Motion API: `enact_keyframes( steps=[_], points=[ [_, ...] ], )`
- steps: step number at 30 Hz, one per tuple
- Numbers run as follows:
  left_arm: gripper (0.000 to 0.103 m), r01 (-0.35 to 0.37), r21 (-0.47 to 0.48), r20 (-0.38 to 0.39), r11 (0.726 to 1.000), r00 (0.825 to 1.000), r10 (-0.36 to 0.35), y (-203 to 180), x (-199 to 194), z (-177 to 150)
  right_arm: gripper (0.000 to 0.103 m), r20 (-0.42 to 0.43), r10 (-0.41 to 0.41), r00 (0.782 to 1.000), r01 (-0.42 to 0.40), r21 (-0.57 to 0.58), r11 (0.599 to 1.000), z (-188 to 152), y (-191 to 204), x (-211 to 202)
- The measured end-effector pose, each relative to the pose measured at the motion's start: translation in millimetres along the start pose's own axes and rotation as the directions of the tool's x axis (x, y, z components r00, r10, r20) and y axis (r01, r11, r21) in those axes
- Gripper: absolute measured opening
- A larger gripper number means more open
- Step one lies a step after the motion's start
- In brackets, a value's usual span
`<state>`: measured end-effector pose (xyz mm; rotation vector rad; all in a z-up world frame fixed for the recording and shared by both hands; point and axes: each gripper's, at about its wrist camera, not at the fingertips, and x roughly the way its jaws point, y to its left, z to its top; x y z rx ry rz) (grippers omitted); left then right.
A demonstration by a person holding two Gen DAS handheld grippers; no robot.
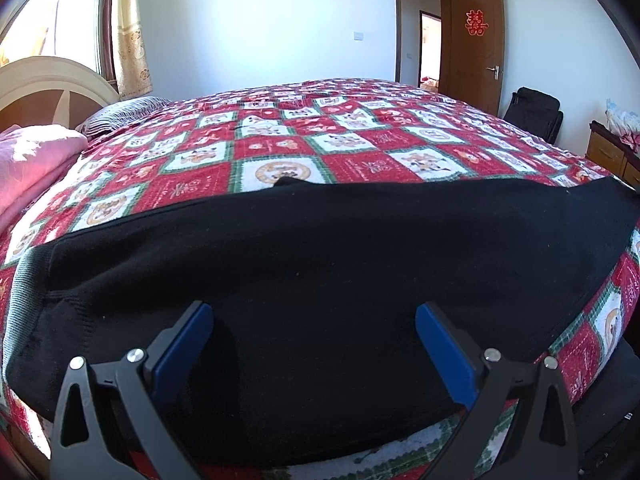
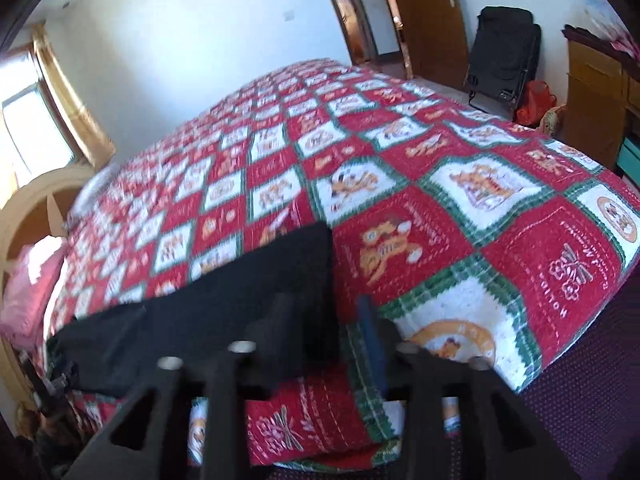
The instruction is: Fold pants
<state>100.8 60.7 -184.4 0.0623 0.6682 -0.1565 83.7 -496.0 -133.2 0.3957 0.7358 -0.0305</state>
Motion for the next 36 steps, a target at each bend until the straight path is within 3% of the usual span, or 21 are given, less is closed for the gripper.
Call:
enact_keyframes(
  steps=[3, 6, 9, 13, 17, 19, 21, 24, 31, 36],
  points=[
    [0.103, -0.003, 0.004, -0.002, 1.000, 1.000, 0.003, -1, 0, 1, 0.055, 0.023, 0.091, 0.996, -0.093, 0.075, 0.993, 10, -7, 2],
    [0.103, -0.007, -0.001, -0.011, 1.000, 1.000, 0.007, -1, 1, 3, 0.055, 0.006, 0.069, 0.998, -0.070, 0.082, 0.994, 20, -4, 18],
    [0.103, -0.012, -0.001, -0.019, 1.000, 1.000, 0.012, -1, 2, 4, 0.050, -0.049, 0.112, 0.993, -0.107, 0.088, 0.990, 22, 1, 40],
    [0.103, -0.008, -0.015, -0.023, 1.000, 1.000, 0.008, 0, 4, 4, 0.037, -0.098, -0.013, 0.995, 0.011, -0.022, 1.000, 16, 18, 65],
    [0.103, -0.005, -0.011, -0.026, 1.000, 1.000, 0.005, 0, 6, 5, 0.023, -0.079, -0.015, 0.997, 0.017, 0.029, 0.999, 20, 6, 70],
    [0.103, 0.002, -0.010, -0.027, 1.000, 1.000, -0.002, 1, 6, 6, 0.022, -0.057, 0.045, 0.997, -0.037, 0.125, 0.991, 22, -8, 66],
    [0.103, 0.008, -0.007, -0.028, 1.000, 1.000, -0.008, 1, 7, 6, 0.022, -0.055, 0.053, 0.997, -0.044, 0.144, 0.989, 23, -9, 64],
    [0.103, 0.013, -0.005, -0.026, 1.000, 1.000, -0.013, 2, 7, 6, 0.023, -0.066, 0.019, 0.998, -0.011, 0.118, 0.993, 22, -4, 63],
    [0.103, 0.012, -0.005, -0.011, 1.000, 1.000, -0.012, 1, 7, 4, 0.025, -0.056, 0.026, 0.998, -0.019, 0.124, 0.992, 15, -7, 51],
    [0.103, 0.004, -0.015, -0.005, 1.000, 1.000, -0.004, 0, 7, 3, 0.020, -0.088, 0.027, 0.996, -0.020, 0.081, 0.997, 16, -2, 63]
  ],
)
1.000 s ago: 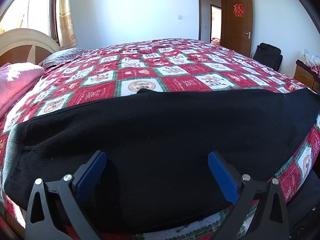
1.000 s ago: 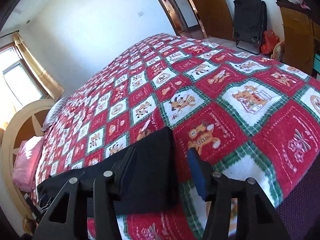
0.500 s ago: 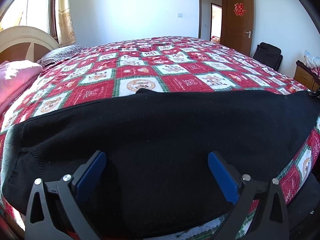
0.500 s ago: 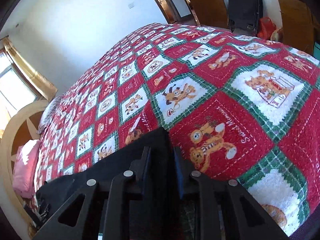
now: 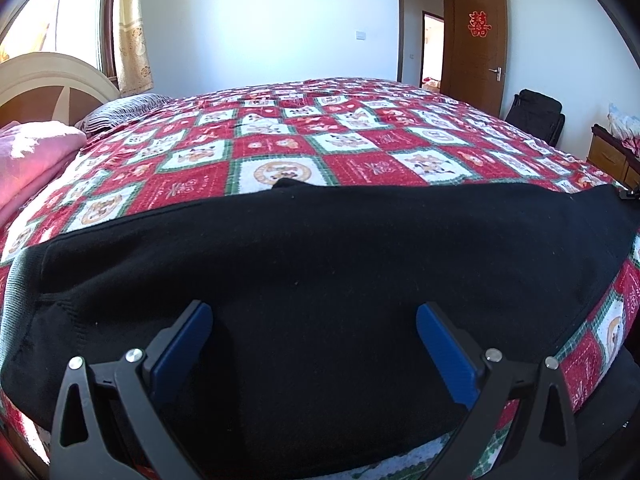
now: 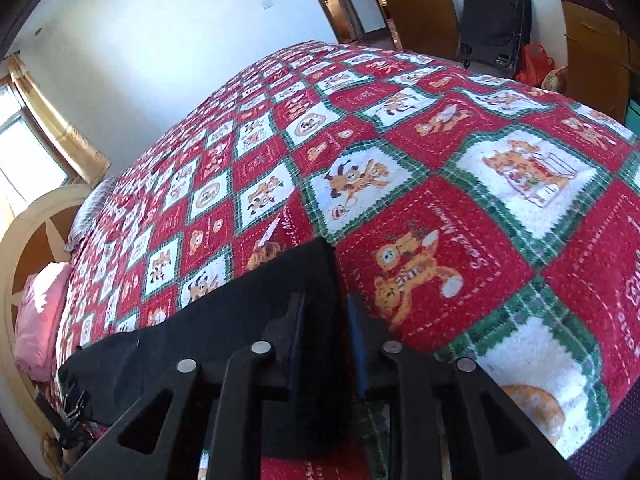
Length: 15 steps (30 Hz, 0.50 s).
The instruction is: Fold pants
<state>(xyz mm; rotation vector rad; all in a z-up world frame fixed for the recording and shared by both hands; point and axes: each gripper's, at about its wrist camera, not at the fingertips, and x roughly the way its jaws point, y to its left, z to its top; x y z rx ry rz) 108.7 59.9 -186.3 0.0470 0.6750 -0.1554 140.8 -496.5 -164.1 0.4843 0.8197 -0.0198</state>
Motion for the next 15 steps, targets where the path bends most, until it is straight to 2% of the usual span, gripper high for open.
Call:
enact_keyframes(
  steps=[3, 9, 15],
  points=[
    [0.103, 0.001, -0.001, -0.006, 1.000, 1.000, -0.001, 0, 0, 1, 0.013, 0.001, 0.009, 1.000, -0.009, -0.007, 1.000, 1, 2, 1],
    [0.103, 0.009, -0.010, -0.017, 1.000, 1.000, -0.009, 3, -2, 2, 0.011, 0.059, 0.050, 0.997, -0.048, -0.038, 0.998, -8, 27, -21],
    [0.103, 0.024, -0.047, -0.019, 0.999, 1.000, -0.025, 5, -5, 5, 0.010, 0.121, 0.118, 0.986, -0.102, -0.134, 0.986, -10, 91, -57]
  ],
)
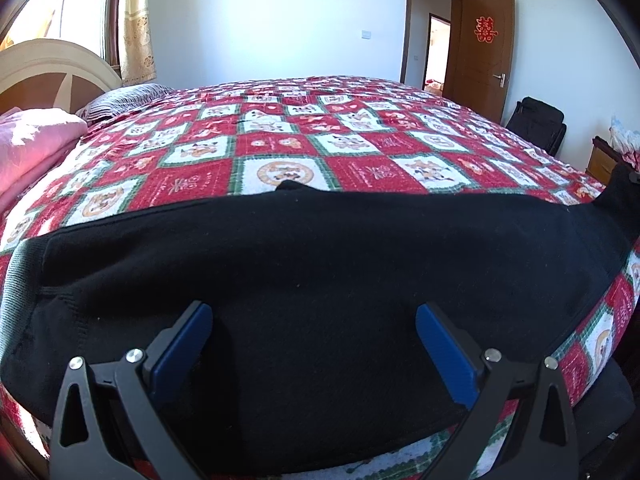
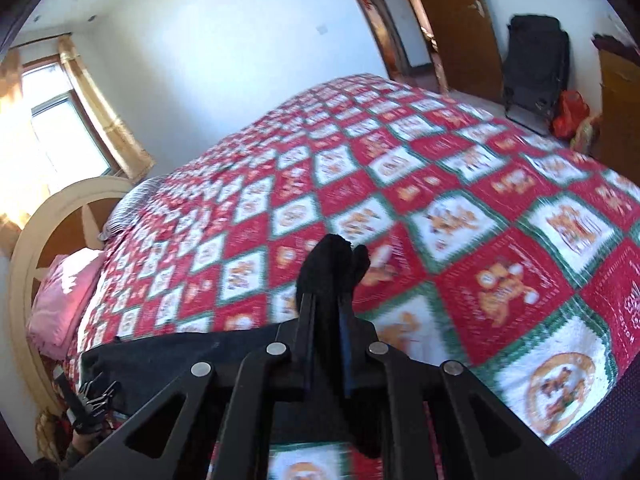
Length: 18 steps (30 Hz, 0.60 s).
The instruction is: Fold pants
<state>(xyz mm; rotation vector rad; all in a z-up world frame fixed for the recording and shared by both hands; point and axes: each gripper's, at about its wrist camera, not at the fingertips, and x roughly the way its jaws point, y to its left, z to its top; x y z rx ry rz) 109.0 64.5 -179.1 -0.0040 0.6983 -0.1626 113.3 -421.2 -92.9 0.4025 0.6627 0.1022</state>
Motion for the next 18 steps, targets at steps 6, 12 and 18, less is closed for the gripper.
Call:
enact_keyframes(
  steps=[6, 12, 18],
  points=[
    [0.103, 0.005, -0.013, 0.015, 1.000, 1.000, -0.005, 3, -5, 5, 0.010, -0.015, 0.096, 0.995, -0.097, -0.140, 0.985, -8, 100, 3],
    [0.103, 0.007, -0.032, 0.036, 0.999, 0.999, -0.006, 10, -12, 11, 0.010, -0.119, 0.161, 0.980, -0.186, -0.255, 0.949, -42, 192, 46],
    [0.103, 0.020, -0.036, 0.046, 0.999, 0.999, -0.019, 11, -14, 13, 0.010, -0.241, 0.187, 0.952, -0.256, -0.298, 0.920, -93, 251, 109]
  ],
)
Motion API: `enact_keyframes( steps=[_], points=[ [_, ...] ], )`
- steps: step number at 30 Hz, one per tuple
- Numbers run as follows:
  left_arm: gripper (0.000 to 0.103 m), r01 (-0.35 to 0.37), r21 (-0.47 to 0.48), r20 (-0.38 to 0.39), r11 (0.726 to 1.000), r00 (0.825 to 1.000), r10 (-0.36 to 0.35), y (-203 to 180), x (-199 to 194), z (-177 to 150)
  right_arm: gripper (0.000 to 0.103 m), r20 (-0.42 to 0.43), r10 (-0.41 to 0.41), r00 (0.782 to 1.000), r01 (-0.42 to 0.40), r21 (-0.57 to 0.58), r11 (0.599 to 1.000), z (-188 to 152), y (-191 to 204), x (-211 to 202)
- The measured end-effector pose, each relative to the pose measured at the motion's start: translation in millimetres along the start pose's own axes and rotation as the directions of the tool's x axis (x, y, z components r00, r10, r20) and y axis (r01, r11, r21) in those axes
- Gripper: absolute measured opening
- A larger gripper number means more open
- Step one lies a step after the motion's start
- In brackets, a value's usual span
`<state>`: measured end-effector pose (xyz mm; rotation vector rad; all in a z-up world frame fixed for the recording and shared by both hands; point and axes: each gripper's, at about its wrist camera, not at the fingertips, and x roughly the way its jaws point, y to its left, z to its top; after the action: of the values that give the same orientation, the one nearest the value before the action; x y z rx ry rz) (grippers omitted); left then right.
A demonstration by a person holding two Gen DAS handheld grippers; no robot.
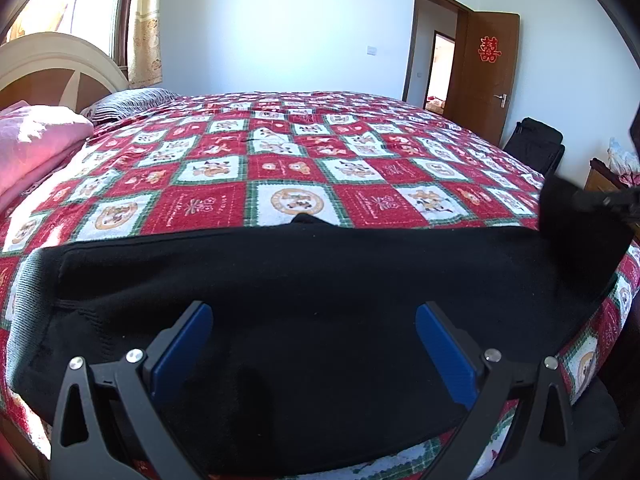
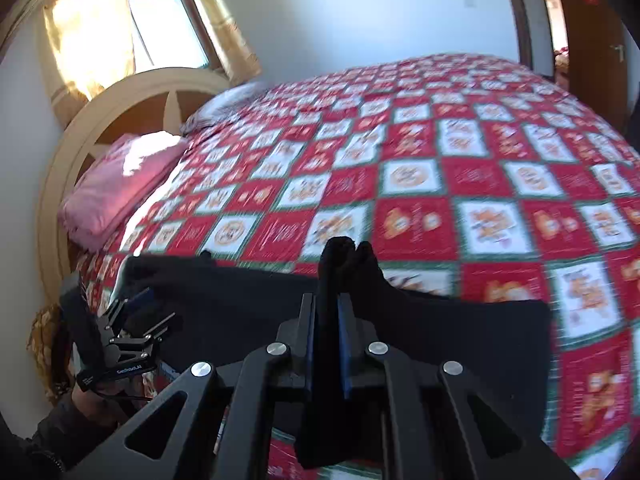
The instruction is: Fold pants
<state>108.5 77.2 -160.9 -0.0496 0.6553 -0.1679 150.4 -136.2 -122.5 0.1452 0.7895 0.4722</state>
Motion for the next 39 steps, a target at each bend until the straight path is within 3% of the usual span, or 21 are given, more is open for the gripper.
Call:
enact_keyframes(
  steps=[8, 10, 11, 12, 15, 18, 21, 23, 27, 28, 29, 32, 39],
  points=[
    [0.103, 0.091, 0.008, -0.016, 0.996, 0.996, -0.090, -14, 1, -3, 0.015, -0.159, 0.046, 0.986, -0.056, -0.063, 0.996, -30, 23, 78],
    [0.103, 0.135, 0.016, -0.017, 0.991, 0.991, -0.134, -22, -1, -3, 0.032, -0.170, 0.114, 0.979, -0.123, -0.044, 0.991, -26, 17, 69],
    [0.103, 0.158, 0.024, -0.017, 0.987, 0.987, -0.157, -28, -2, -2, 0.053, -0.165, 0.135, 0.977, -0.143, -0.037, 0.989, -24, 13, 61],
    [0.103, 0.182, 0.030, -0.018, 0.983, 0.983, -0.181, -34, -3, -1, 0.062, -0.136, 0.147, 0.980, -0.153, -0.036, 0.988, -22, 6, 45],
    [0.103, 0.257, 0.037, -0.029, 0.966, 0.966, -0.256, -55, 0, 3, 0.062, -0.071, 0.081, 0.994, -0.085, -0.051, 0.995, -17, -18, 13],
    [0.103, 0.334, 0.023, -0.063, 0.942, 0.941, -0.332, -80, 11, 8, 0.062, -0.036, 0.019, 0.999, -0.018, 0.015, 1.000, -17, -53, -8],
    [0.091, 0.389, 0.018, -0.113, 0.921, 0.916, -0.384, -102, 26, 12, 0.062, -0.005, -0.033, 0.999, 0.033, 0.092, 0.995, -24, -86, -21],
    [0.075, 0.413, 0.022, -0.157, 0.910, 0.901, -0.405, -117, 38, 16, 0.062, 0.017, -0.055, 0.998, 0.052, 0.133, 0.990, -30, -103, -25],
    [0.059, 0.406, 0.044, -0.194, 0.913, 0.900, -0.391, -140, 54, 23, 0.063, 0.036, -0.074, 0.997, 0.067, 0.155, 0.986, -29, -112, -26],
    [0.044, 0.399, 0.046, -0.195, 0.916, 0.903, -0.383, -142, 56, 26, 0.063, 0.043, -0.079, 0.996, 0.072, 0.148, 0.986, -28, -112, -27],
    [0.017, 0.390, 0.043, -0.200, 0.920, 0.905, -0.375, -144, 57, 27, 0.063, 0.049, -0.086, 0.995, 0.079, 0.138, 0.987, -28, -111, -29],
    [0.013, 0.380, 0.003, -0.198, 0.925, 0.907, -0.372, -137, 58, 32, 0.063, 0.065, -0.091, 0.994, 0.082, 0.122, 0.989, -30, -110, -34],
    [0.013, 0.306, -0.020, -0.133, 0.952, 0.943, -0.306, -103, 37, 39, 0.065, 0.124, -0.038, 0.992, 0.031, 0.056, 0.998, -31, -87, -44]
  ],
)
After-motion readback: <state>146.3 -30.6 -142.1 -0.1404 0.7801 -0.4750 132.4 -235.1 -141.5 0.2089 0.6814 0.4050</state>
